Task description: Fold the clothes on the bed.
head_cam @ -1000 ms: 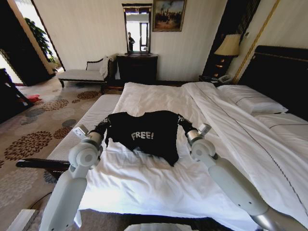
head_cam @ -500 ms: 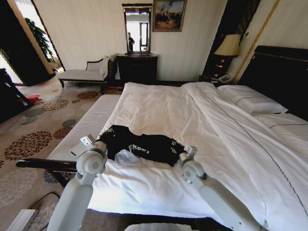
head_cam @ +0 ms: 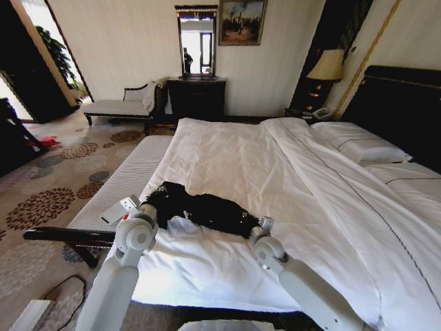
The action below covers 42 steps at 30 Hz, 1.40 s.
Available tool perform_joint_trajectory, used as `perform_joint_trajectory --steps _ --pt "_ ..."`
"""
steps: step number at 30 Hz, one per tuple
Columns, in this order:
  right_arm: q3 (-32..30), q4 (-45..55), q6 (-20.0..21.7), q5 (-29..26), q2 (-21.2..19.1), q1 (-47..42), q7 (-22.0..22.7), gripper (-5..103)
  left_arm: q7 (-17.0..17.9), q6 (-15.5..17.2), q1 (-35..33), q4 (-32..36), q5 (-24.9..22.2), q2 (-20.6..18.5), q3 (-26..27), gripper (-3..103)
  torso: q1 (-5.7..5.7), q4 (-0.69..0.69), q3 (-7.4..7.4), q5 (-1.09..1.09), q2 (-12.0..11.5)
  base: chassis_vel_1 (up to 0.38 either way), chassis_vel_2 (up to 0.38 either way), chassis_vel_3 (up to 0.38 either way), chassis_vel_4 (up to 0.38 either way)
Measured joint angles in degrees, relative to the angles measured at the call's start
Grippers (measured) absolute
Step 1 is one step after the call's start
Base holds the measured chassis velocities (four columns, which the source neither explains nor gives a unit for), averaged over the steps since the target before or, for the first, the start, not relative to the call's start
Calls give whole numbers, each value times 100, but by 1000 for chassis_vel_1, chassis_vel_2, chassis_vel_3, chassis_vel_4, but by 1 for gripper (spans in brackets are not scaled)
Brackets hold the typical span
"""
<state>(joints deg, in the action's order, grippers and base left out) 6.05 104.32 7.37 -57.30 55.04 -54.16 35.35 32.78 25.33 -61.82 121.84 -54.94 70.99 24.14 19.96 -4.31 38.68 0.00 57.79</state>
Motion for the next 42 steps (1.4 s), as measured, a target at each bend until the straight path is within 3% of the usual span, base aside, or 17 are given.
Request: perform_joint_trajectory --steps 7,8,10,11,15,16,19,20,24,39,42 --pt "95 187 349 -866 -287 459 283 33 -3 23 30 -1 56 46 -84 0 0 0 0 0 0 0 0 0 0" --pt "95 203 423 -1011 -333 526 316 38 -3 26 42 -6 56 46 -101 0 0 0 0 0 0 0 0 0 0" --pt "116 260 1028 -2005 -599 1070 544 60 -3 54 87 -22 57 42 -158 0 0 -1 0 1 0 0 0 0 0" --pt "116 260 1028 -2005 -599 1070 544 60 -3 54 87 -22 57 42 -158 0 0 -1 0 1 0 0 0 0 0" --pt "237 334 1888 -3574 -608 1751 1714 77 -3 60 99 -44 57 27 -152 0 0 1 0 0 0 0 0 0 0" --pt "237 334 1888 -3574 -608 1751 1714 77 -3 60 99 -44 57 27 -152 0 0 1 0 0 0 0 0 0 0" --pt "318 284 2371 -4785 -514 2208 2602 93 -3 60 93 -46 56 16 -128 0 0 2 0 -1 0 0 0 0 0" --pt "368 223 2485 -5059 -476 2339 2894 93 -3 60 92 -46 56 11 -120 0 0 2 0 -1 0 0 0 0 0" --pt "510 -6 2596 -5196 -396 2525 3208 99 -7 41 92 -59 47 -17 -102 0 0 1 0 -1 0 0 0 0 0" --pt "659 -813 2694 -5068 -83 2823 3178 102 -41 15 145 -164 20 -57 -92 0 0 1 1 0 0 0 0 0 0" --pt "683 -842 2777 -5152 -94 2870 3175 93 -42 15 167 -179 20 -81 -92 0 0 1 0 0 0 0 0 0 0"
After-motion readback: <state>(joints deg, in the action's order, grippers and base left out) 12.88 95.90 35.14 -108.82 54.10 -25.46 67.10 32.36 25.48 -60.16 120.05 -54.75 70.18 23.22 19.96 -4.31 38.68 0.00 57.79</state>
